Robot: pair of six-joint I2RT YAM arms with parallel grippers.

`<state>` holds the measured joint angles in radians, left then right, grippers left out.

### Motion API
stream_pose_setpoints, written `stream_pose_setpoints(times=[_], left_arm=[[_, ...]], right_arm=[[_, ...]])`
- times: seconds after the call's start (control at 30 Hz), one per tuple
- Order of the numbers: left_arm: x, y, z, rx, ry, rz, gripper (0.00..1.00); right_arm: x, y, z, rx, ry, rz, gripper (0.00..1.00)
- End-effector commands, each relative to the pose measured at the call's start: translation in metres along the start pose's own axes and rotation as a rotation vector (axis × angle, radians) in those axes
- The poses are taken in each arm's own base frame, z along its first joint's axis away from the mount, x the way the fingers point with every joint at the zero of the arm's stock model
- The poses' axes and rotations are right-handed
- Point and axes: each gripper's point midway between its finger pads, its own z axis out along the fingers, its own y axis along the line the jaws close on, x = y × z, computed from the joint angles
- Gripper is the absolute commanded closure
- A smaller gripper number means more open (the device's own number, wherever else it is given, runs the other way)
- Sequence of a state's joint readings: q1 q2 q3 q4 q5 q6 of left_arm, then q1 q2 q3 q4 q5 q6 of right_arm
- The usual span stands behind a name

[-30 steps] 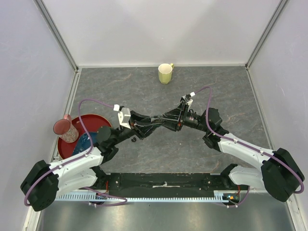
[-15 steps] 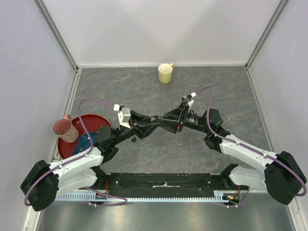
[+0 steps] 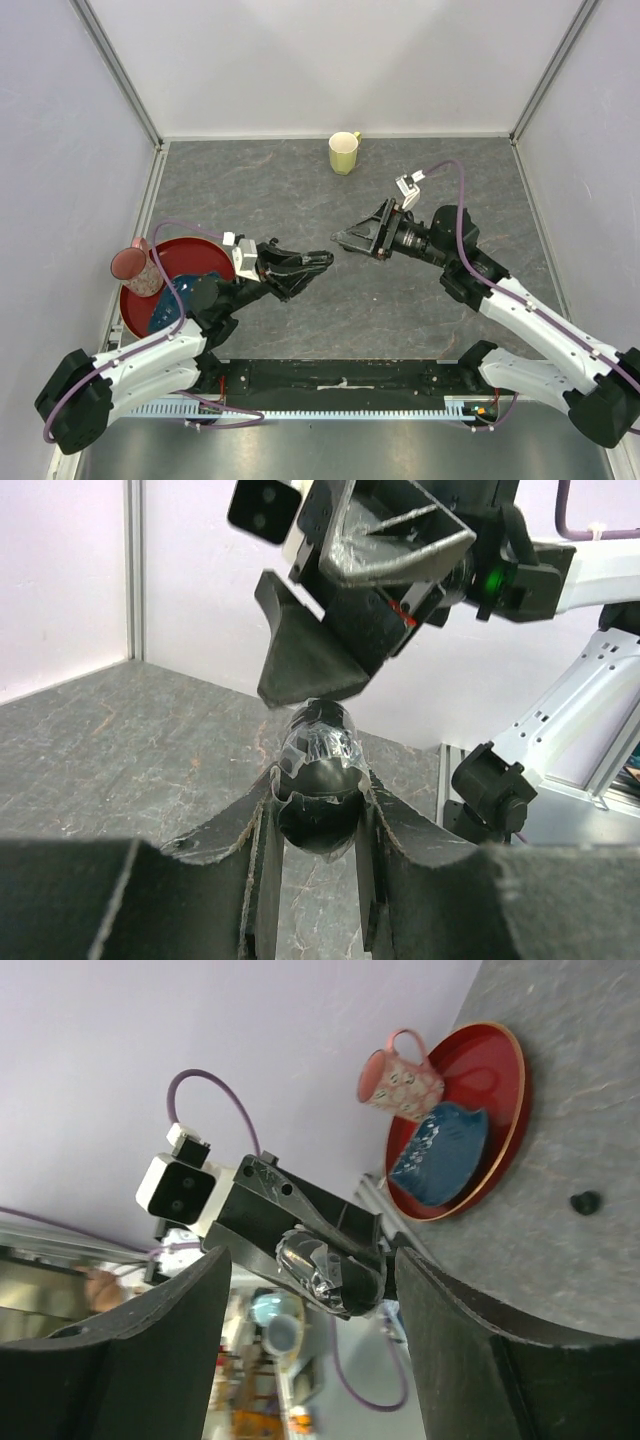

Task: Insert the wireless bluetooth earbuds into the charging case
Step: Open the charging case.

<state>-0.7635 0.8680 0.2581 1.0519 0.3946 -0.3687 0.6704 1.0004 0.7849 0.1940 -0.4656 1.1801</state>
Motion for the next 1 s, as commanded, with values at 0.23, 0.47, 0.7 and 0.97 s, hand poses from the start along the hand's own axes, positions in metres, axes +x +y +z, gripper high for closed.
stream_pose_setpoints(times=[0.23, 0.47, 0.7, 0.97], left_arm=[[-0.028, -0.012, -0.005, 0.042, -0.114, 0.079, 0.98], [-0.026, -0.011, -0.006, 0.04, -0.109, 0.079, 0.98], [-0.028, -0.011, -0.006, 0.037, -0.115, 0.085, 0.98], [-0.029, -0.016, -0.005, 0.062, -0.112, 0.073, 0.98]], right_arm=[[-0.001, 0.012, -0.015, 0.124, 0.095, -0.412, 0.27], [0.02, 0.03, -0.003, 0.09, 0.165, -0.505, 0.25], [0.035, 0.025, 0.008, 0.105, 0.196, -0.519, 0.26], [0.029, 0.025, 0.013, 0.124, 0.157, -0.5, 0.27]])
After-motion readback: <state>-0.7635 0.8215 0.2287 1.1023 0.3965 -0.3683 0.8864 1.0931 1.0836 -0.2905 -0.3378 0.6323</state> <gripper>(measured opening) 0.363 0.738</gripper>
